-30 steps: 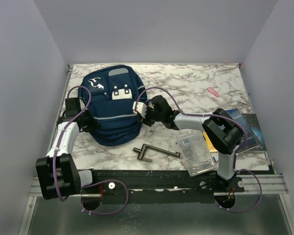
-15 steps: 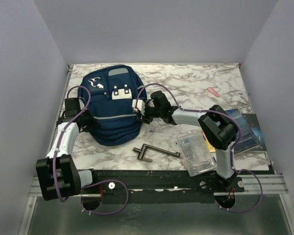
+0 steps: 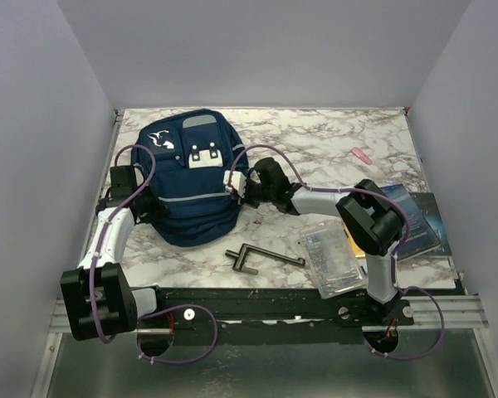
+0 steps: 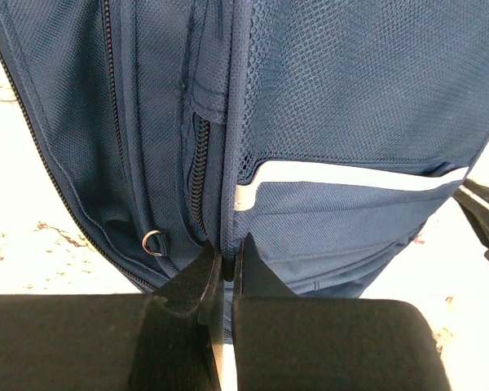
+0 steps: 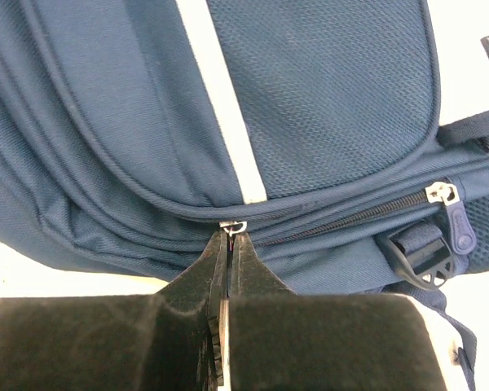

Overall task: Pack the student bag
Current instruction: Zip the student bag at the center of the board.

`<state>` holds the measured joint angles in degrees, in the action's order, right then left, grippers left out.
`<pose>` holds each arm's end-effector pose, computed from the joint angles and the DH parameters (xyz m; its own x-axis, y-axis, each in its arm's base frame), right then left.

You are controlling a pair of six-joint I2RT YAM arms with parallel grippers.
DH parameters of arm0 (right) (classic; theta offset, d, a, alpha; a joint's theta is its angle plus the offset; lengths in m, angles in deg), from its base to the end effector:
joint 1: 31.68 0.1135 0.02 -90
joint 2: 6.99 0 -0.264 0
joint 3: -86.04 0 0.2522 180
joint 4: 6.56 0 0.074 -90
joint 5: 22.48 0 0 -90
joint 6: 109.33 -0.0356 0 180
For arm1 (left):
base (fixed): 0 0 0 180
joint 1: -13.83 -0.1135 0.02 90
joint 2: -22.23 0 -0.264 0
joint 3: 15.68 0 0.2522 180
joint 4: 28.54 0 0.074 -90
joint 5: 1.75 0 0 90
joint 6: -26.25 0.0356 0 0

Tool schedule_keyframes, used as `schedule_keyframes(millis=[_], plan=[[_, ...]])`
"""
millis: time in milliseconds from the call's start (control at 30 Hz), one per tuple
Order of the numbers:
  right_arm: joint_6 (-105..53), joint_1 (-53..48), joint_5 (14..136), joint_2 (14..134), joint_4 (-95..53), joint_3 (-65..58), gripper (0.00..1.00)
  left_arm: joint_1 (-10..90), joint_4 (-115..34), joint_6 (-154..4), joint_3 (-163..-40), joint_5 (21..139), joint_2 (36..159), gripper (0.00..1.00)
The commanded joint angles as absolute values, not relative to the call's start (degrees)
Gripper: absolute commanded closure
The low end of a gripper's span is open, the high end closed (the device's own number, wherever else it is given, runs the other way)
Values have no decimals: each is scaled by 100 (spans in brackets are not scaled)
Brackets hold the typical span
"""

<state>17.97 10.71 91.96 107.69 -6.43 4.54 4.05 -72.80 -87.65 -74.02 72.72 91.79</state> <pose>0.3080 0.3011 0.1573 0.2067 -0.5583 -0.8035 -0.9361 0.1261 -0.3284 0.2347 0.0308 0.2226 -0.7366 -0.5231 -0.4287 -0.3419 0.8349 -0.4313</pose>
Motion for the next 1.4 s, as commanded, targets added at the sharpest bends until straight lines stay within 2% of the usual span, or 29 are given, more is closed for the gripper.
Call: schedule_keyframes(millis=[0,233,333,400,433,467,500,567,633,767,867,1000,1200,1367], plan=[[1453,848,8106,10929,-615,149,99,355,-7099,-8148,-7507,7854,9221,100],[1520,531,6957,11504,-707,-612,99,552,-6701,-7572,-7183,7958,9049,100],[1137,447,6589,11794,-934,-1210,99,624,-6446,-7554,-7097,7540,9126,100],[718,449,6894,11993,-1345,-1713,99,658,-6198,-7626,-7010,7175,9165,100],[486,474,7114,12079,-1590,-1934,97,662,-6063,-7678,-6944,6934,9185,100],[144,477,7083,12113,-1720,-2062,82,667,-6064,-7744,-6946,6795,9215,100],[-242,479,7031,12068,-1857,-2117,73,673,-6075,-7814,-6958,6655,9227,100],[-795,475,6981,11737,-1683,-1744,62,679,-6165,-7864,-7055,6503,9252,100],[-1415,476,6840,11339,-1526,-1314,55,614,-6494,-8067,-7296,6521,9273,100],[-2862,476,6708,10672,-1405,-507,47,590,-6478,-8809,-7354,6031,9148,100],[-4038,475,7478,10282,-1590,-150,46,575,-6482,-9195,-7394,5671,9042,100],[-4642,480,8262,9815,-1534,285,44,566,-6464,-9473,-7649,5273,9077,100],[-5130,479,8793,9441,-1271,777,43,532,-6461,-9535,-7671,5338,9110,100],[-5078,479,8707,9414,-1193,854,42,513,-6386,-9752,-7572,5147,9350,100]])
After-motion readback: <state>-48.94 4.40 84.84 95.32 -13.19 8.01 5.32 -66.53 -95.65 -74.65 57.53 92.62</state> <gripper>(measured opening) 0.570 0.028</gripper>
